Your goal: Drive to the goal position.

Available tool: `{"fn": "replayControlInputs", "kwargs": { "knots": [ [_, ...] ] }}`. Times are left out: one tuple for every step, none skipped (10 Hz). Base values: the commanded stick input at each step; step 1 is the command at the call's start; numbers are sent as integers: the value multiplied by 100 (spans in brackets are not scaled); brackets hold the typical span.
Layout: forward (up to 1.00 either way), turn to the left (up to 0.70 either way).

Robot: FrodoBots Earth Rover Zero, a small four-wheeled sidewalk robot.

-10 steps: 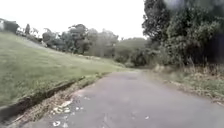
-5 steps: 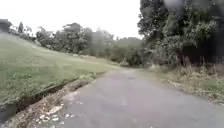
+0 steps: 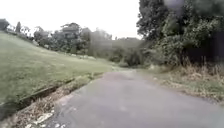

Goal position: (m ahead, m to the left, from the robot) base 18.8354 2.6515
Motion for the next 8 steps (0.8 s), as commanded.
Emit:
{"fn": "replayControlInputs", "kwargs": {
  "knots": [
    [50, 0],
    [50, 0],
    [50, 0],
    [50, 0],
    [50, 0],
    [50, 0],
    [50, 0],
    [50, 0]
  ]
}}
